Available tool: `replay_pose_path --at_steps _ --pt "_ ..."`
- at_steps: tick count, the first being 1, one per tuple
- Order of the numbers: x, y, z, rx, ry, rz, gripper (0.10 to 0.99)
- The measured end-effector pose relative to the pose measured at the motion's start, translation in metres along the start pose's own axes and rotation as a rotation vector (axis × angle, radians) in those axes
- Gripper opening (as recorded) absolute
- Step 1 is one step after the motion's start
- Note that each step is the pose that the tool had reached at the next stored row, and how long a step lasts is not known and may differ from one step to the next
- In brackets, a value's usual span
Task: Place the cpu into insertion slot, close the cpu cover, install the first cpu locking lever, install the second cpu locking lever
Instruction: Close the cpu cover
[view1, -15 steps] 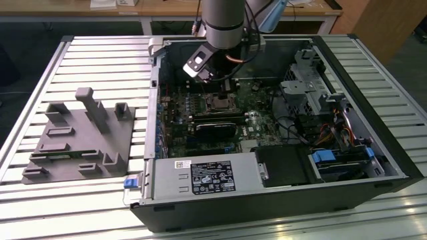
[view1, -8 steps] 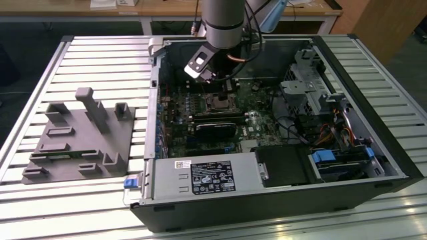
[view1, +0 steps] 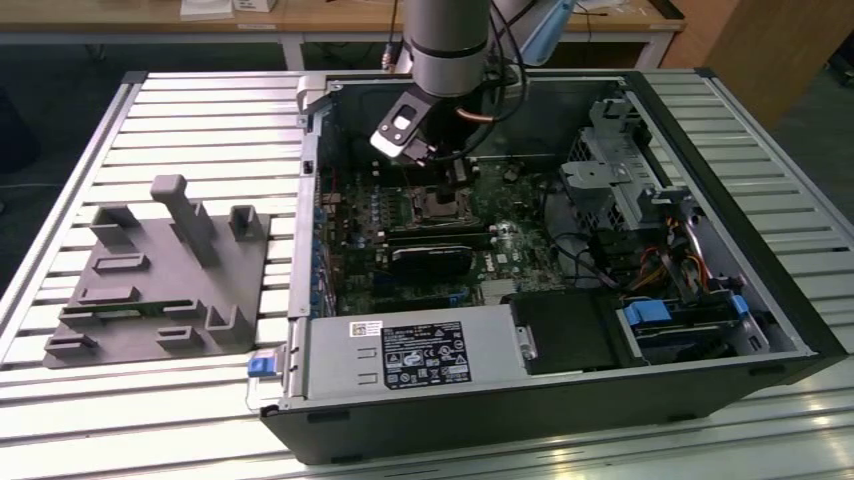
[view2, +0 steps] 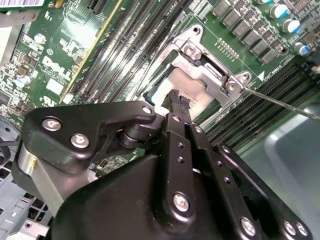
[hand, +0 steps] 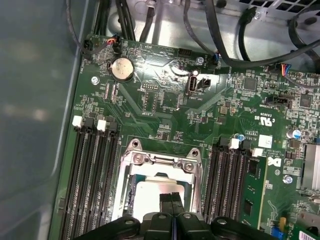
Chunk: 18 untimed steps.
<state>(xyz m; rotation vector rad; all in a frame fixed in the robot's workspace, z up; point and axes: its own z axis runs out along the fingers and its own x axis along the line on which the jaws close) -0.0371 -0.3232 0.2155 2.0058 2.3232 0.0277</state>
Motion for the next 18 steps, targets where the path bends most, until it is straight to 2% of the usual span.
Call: replay_pose_path --at_steps 8,18 --pt "0.0000 0.0000 0.0000 0.002 -0.0082 -0.050 0.106" --pt "0.0000 0.0000 0.0001 0.000 -0.0074 -0.126 0.106"
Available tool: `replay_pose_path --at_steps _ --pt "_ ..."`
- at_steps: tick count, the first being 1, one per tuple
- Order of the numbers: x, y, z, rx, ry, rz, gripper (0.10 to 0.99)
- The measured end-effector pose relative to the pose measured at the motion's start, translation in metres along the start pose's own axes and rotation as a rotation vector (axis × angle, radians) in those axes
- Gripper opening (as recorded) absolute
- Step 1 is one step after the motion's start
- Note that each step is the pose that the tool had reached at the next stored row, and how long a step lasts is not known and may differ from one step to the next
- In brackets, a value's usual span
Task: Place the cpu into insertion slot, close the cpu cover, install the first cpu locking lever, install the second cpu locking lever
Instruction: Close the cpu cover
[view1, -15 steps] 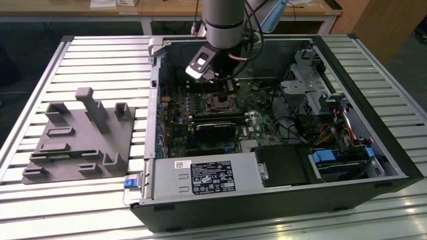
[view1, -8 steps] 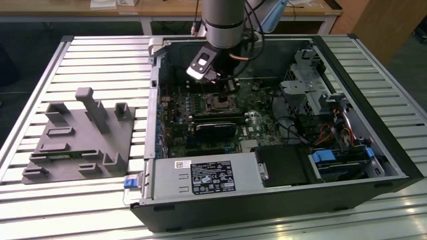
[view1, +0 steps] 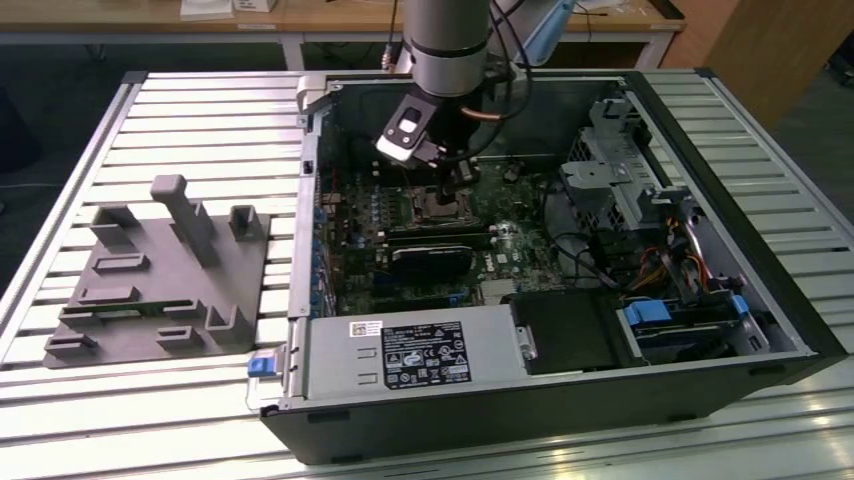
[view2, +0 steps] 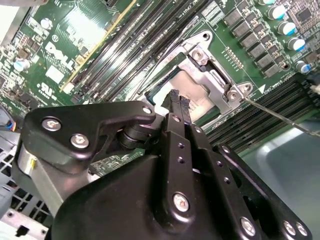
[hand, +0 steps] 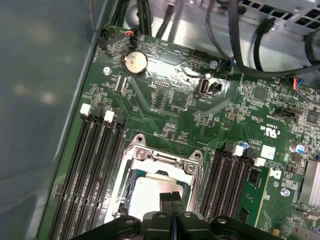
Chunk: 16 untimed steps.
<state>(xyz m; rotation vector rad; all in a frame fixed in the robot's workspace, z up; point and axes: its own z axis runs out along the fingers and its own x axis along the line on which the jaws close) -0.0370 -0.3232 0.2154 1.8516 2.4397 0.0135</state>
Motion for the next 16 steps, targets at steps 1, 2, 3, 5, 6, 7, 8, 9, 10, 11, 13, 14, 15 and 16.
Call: replay_pose_path --at_steps 1,2,3,5,6,7,8,9,10,11,13,14,15,16 --pt "0.0000 0.0000 0.0000 -0.001 0.0005 -0.010 0.106" --pt "0.0000 0.0000 0.0000 -0.001 0.0012 -0.020 0.106" --pt "0.0000 0.0000 0.0000 -0.002 0.0018 -0.033 0.106" --pt "0.0000 0.0000 0.0000 -0.004 0.0034 -0.063 0.106" --pt "0.0000 0.0000 0.0001 -0.005 0.0044 -0.080 0.106" --pt "0.0000 0.0000 0.0001 -0.006 0.0053 -0.096 0.106" --pt "0.0000 0.0000 0.0001 -0.006 0.0062 -0.112 0.106" --pt "0.0000 0.0000 0.0001 -0.007 0.0070 -0.126 0.106" --pt "0.0000 0.0000 0.0001 -0.008 0.0076 -0.137 0.106" --pt "0.0000 0.0000 0.0001 -0.008 0.0080 -0.145 0.106" --pt "0.0000 0.0000 0.0001 -0.009 0.0088 -0.160 0.106" --pt "0.0000 0.0000 0.0001 -0.010 0.0092 -0.167 0.106" --pt "0.0000 0.0000 0.0001 -0.010 0.0096 -0.175 0.106" --pt "0.0000 0.0000 0.0001 -0.010 0.0100 -0.183 0.106"
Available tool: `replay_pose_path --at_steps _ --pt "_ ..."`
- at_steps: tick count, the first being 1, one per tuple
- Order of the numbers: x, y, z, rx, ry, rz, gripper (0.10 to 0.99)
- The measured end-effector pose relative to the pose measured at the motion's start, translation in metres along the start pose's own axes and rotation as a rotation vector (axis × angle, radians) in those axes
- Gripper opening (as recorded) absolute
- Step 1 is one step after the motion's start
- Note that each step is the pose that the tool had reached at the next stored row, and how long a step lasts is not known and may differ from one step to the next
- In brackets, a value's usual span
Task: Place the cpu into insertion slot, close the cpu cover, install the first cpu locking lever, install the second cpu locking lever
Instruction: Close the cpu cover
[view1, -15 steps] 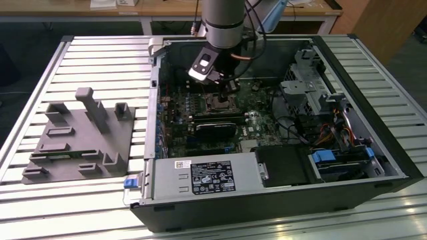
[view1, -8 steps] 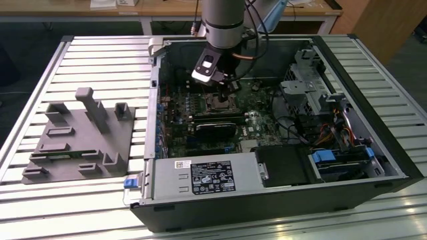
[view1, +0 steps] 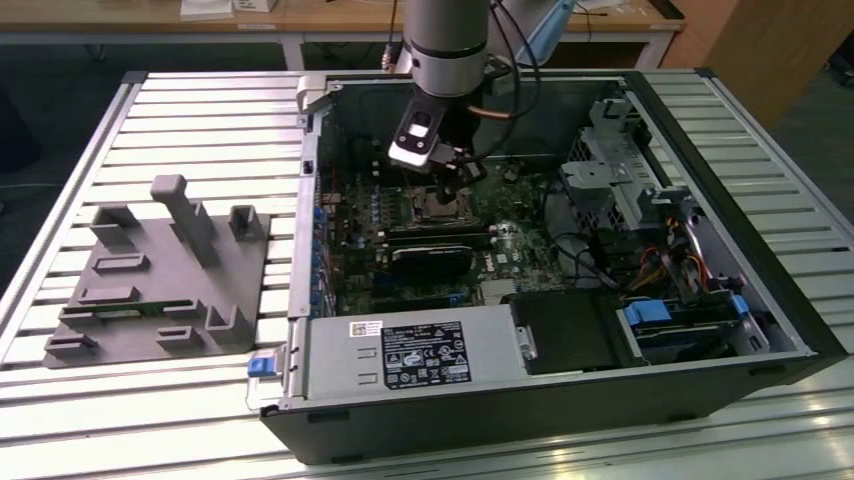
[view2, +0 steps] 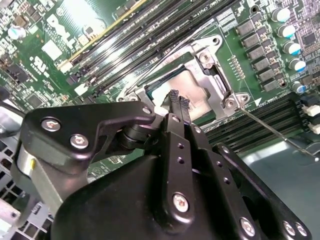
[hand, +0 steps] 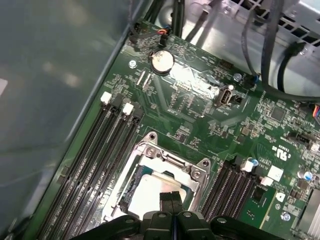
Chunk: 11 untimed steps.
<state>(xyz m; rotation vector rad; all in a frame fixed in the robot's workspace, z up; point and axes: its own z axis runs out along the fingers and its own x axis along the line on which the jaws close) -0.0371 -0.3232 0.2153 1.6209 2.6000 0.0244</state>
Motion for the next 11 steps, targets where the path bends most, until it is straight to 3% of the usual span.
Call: replay_pose_path --at_steps 11 --pt "0.0000 0.0000 0.0000 -0.006 0.0060 -0.110 0.106"
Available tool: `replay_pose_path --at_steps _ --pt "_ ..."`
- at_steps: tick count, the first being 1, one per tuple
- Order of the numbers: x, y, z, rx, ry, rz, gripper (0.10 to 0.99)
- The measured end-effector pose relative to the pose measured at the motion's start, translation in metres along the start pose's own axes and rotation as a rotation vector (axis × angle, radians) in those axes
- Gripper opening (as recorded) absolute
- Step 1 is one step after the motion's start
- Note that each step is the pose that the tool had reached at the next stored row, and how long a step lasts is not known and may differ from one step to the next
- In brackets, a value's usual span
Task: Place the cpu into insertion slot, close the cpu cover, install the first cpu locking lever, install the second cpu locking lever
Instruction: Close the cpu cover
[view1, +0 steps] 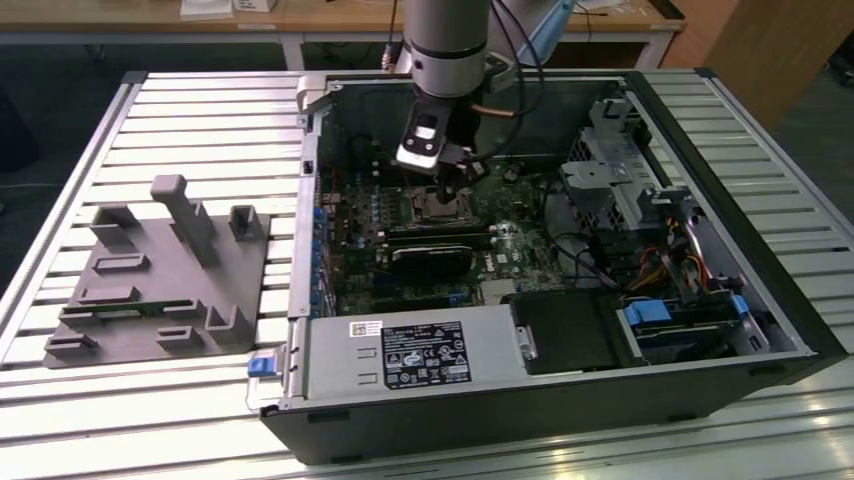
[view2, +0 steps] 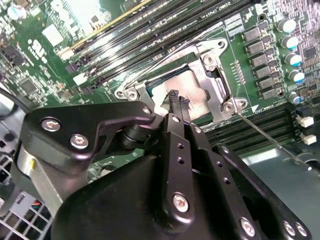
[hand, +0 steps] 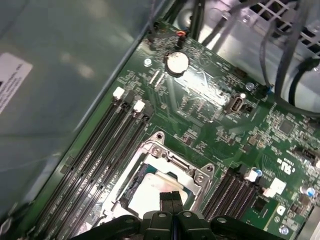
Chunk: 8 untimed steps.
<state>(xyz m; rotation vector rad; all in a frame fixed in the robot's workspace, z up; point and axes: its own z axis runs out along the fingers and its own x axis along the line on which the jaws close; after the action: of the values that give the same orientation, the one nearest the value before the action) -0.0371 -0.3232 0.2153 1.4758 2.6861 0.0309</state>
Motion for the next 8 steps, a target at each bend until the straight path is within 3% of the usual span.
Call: replay_pose_path --at_steps 8 --pt "0.0000 0.0000 0.0000 -0.006 0.0054 -0.098 0.106"
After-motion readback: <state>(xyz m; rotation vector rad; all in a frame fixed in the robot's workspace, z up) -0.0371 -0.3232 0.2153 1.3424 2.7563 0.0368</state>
